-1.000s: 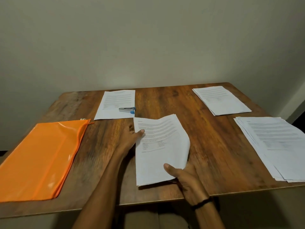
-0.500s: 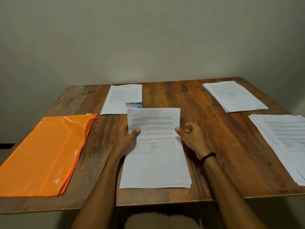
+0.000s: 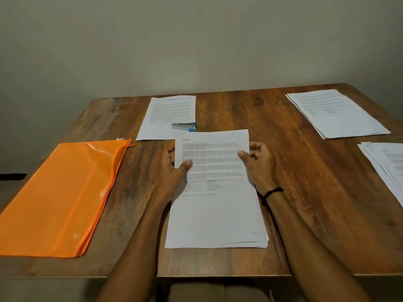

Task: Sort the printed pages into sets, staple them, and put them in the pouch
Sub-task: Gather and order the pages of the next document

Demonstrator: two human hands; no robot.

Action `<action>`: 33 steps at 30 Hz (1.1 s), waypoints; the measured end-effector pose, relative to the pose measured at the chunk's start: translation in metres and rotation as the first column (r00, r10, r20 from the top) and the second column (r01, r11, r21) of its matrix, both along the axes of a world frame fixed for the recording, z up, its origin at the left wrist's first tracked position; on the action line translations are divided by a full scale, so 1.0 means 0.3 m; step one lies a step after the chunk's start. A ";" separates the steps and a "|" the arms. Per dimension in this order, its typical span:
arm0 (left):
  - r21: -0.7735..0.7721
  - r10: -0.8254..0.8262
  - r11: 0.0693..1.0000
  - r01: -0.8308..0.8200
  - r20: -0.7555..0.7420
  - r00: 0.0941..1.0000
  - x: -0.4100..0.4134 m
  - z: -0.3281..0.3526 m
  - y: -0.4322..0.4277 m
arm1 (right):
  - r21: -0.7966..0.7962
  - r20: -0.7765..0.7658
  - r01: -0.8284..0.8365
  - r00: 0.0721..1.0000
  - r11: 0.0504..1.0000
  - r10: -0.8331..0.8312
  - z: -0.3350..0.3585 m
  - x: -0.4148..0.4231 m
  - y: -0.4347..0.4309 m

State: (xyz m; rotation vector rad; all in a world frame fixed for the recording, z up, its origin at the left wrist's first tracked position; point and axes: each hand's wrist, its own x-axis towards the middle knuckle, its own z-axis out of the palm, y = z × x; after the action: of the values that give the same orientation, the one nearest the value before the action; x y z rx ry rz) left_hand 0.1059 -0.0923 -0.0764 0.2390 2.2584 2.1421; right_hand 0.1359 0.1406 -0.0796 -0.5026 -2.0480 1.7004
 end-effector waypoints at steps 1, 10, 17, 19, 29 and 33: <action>-0.001 -0.011 1.000 0.011 -0.002 1.000 -0.001 -0.001 0.001 | -0.005 -0.006 0.004 1.000 1.000 -0.004 -0.003 0.000 0.000; -0.056 0.021 0.998 -0.025 -0.076 0.997 0.030 0.013 0.019 | -0.052 -0.024 0.056 0.998 0.997 -0.057 0.002 0.006 0.008; -0.151 0.018 0.988 -0.041 -0.156 0.988 0.012 0.008 -0.007 | 0.122 0.052 0.023 0.998 0.992 -0.029 -0.001 -0.012 0.095; -0.162 -0.026 0.987 0.002 -0.145 0.989 0.006 0.008 -0.023 | 0.213 0.053 0.098 0.992 0.972 -0.112 0.025 -0.004 0.153; -0.251 0.026 0.966 -0.067 -0.163 0.986 -0.008 -0.011 -0.044 | 0.362 0.190 0.214 0.936 0.907 -0.296 0.070 0.135 0.484; -0.257 0.042 0.963 -0.079 -0.148 0.988 -0.020 -0.020 -0.056 | 0.709 0.179 0.256 0.836 0.658 -0.518 0.048 0.155 0.467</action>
State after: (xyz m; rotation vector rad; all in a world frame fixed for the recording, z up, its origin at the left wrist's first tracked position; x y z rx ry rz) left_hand 0.0998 -0.1090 -0.0824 0.3280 2.6286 1.8767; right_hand 0.1823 0.2808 -0.0653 -0.9806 -2.3799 0.5604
